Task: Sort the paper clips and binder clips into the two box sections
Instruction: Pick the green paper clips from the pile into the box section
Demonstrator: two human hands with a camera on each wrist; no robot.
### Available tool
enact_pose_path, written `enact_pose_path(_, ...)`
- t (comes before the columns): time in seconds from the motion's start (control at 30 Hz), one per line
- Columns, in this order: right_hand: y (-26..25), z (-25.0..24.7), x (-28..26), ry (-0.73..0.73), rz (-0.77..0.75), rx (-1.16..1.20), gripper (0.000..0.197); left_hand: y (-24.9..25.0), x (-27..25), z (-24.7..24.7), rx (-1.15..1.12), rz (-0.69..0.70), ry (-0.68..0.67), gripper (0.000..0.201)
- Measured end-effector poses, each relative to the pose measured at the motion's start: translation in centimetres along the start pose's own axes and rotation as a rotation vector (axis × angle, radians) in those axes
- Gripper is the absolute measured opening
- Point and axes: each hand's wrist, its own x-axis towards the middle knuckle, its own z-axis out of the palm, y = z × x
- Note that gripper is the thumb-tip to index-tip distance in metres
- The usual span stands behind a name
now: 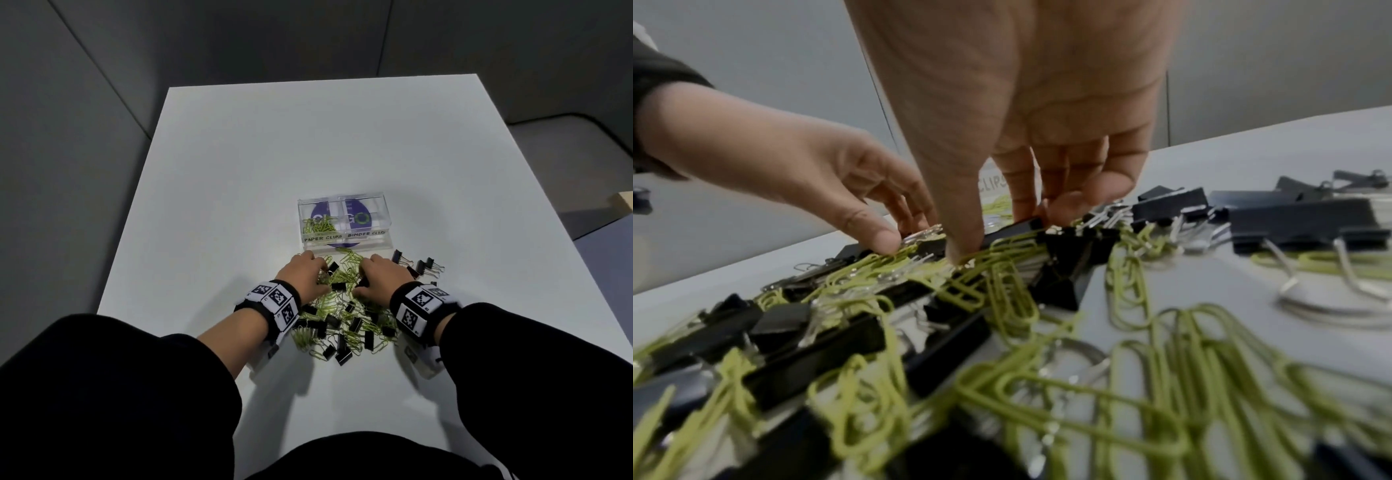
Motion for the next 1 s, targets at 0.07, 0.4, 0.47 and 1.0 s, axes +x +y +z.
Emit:
enact_pose_path(0.07,0.0,0.0,-0.2,-0.028,-0.004,0.066,0.044,0.0,-0.2,0.1,-0.092,-0.017,0.008,0.041)
enact_pose_path(0.4,0.1,0.0,-0.8,-0.039,-0.037,0.114,0.026,-0.8,-1.2,-1.0,-0.008,-0.003,-0.054,0.034)
enact_pose_path(0.47,0.2,-0.1,-0.8,-0.053,-0.039,0.107,0.020,-0.9,-1.5,-0.9,0.075,0.028,-0.092,0.036)
enact_pose_path(1.0,-2.1,0.2,-1.2,0.004,-0.222,-0.029,0.041,-0.5,-2.8,-2.0,0.030,-0.055,0.033,0.010)
